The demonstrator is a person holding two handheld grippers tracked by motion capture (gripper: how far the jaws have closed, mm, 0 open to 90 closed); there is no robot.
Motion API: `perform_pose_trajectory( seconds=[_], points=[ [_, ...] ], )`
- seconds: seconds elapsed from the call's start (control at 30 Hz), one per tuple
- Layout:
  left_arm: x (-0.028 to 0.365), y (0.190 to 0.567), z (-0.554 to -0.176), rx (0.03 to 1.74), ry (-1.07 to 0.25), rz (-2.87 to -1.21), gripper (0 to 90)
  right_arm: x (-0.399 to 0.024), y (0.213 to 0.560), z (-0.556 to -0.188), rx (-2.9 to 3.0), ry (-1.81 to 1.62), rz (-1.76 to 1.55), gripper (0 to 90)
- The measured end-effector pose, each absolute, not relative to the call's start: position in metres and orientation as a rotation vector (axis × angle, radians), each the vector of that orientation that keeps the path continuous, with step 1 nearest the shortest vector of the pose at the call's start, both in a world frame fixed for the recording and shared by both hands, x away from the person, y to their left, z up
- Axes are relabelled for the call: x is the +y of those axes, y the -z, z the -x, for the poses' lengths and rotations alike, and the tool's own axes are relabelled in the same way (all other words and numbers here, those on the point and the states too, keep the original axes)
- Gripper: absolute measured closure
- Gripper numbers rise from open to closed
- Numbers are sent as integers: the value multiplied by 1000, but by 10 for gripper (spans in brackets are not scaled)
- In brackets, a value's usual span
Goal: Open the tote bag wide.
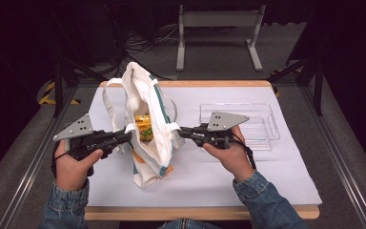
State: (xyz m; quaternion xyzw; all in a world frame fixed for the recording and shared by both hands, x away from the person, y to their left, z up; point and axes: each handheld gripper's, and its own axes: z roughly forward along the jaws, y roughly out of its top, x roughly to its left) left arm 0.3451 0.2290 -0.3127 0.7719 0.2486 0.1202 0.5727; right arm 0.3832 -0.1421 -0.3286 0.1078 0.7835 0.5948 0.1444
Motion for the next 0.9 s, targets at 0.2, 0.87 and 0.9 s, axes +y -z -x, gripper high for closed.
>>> perform_pose_trajectory(
  seconds=[0.2, 0.87, 0.9],
  points=[
    [243, 310, -344, 613, -311, -1806, 832, -148, 320, -379, 2226, -1711, -309, 879],
    [277, 312, -342, 722, -424, -1799, 836, -177, 313, -382, 2175, -1689, -424, 879],
    [278, 312, -342, 721, -429, -1802, 836, -178, 313, -382, 2174, -1688, -427, 879]
  ],
)
